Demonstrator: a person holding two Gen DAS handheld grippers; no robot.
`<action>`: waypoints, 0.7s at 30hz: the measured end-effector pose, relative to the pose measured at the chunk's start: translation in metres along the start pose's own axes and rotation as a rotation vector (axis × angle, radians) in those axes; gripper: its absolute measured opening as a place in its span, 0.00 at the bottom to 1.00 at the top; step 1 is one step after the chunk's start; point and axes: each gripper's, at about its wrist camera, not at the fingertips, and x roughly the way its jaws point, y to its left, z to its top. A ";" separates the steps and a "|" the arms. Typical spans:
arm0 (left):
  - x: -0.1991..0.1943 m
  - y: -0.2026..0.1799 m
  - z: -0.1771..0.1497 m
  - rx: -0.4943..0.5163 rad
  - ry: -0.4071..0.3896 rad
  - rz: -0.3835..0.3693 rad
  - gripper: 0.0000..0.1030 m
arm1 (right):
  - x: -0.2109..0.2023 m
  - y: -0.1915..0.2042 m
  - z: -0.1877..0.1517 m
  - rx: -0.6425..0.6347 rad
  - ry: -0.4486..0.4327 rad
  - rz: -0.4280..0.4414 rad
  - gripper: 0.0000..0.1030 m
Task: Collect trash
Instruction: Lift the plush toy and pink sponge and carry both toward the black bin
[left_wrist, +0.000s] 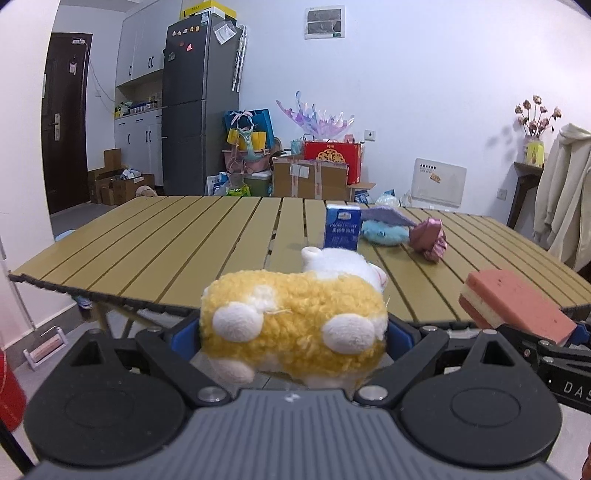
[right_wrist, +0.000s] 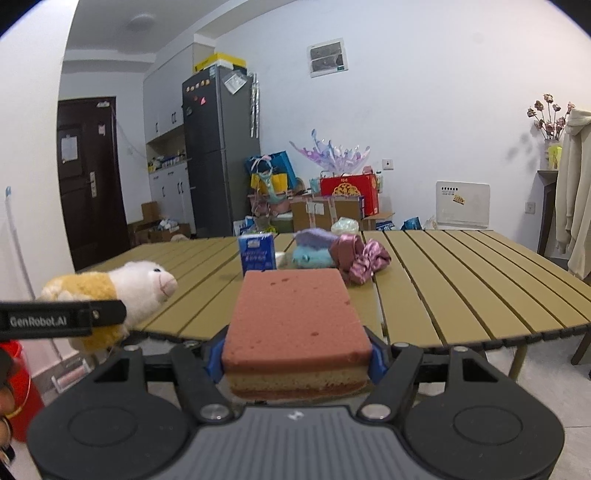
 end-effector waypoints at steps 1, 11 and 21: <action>-0.006 0.001 -0.003 0.003 0.003 0.004 0.93 | -0.006 0.002 -0.004 -0.004 0.006 0.002 0.67; -0.049 0.010 -0.029 0.027 0.048 0.047 0.93 | -0.058 0.012 -0.030 -0.034 0.072 0.019 0.67; -0.077 0.021 -0.077 0.038 0.162 0.081 0.93 | -0.089 0.023 -0.062 -0.080 0.185 0.028 0.67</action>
